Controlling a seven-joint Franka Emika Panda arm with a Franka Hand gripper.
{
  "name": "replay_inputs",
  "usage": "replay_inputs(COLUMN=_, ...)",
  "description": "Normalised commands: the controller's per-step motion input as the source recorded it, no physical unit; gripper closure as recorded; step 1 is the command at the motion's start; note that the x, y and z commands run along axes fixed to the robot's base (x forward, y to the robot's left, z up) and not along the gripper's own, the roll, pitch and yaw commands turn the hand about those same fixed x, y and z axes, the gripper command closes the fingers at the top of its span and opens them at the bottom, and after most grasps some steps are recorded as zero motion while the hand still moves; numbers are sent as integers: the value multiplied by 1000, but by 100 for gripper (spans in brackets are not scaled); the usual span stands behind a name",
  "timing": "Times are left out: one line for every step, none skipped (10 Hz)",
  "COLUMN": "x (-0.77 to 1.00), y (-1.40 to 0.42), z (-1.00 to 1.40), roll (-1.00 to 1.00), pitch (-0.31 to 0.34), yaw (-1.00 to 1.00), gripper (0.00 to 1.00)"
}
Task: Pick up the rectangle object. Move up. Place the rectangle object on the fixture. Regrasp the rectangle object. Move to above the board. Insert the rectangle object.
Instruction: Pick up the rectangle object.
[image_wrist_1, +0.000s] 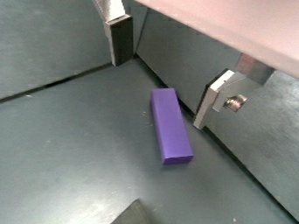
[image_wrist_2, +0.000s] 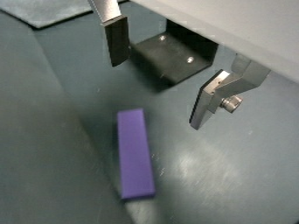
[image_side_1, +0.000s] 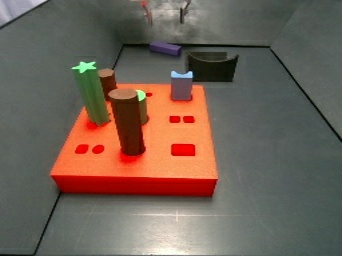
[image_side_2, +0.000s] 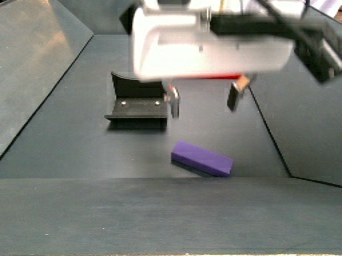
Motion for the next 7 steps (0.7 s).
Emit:
replay_inputs(x=129, y=460, z=-483, roll=-319, pitch=-43, yaw=183, gripper=0)
replay_inputs(x=74, y=351, z=-509, roll=-189, pitch=-67, yaw=380, gripper=0)
replay_inputs(x=89, y=260, z=-463, roll=-83, pitch=-34, yaw=451, gripper=0)
replay_inputs(x=114, y=229, z=-443, roll=-59, pitch=-6, yaw=420, gripper=0)
replay_inputs(x=109, y=157, z=-426, roll=-79, pitch=0, yaw=334, gripper=0)
replay_inputs(x=103, y=111, z=-426, roll=-119, pitch=0, yaw=306, gripper=0)
replay_inputs(x=54, y=66, z=-380, roll=-120, pitch=-19, yaw=317, gripper=0)
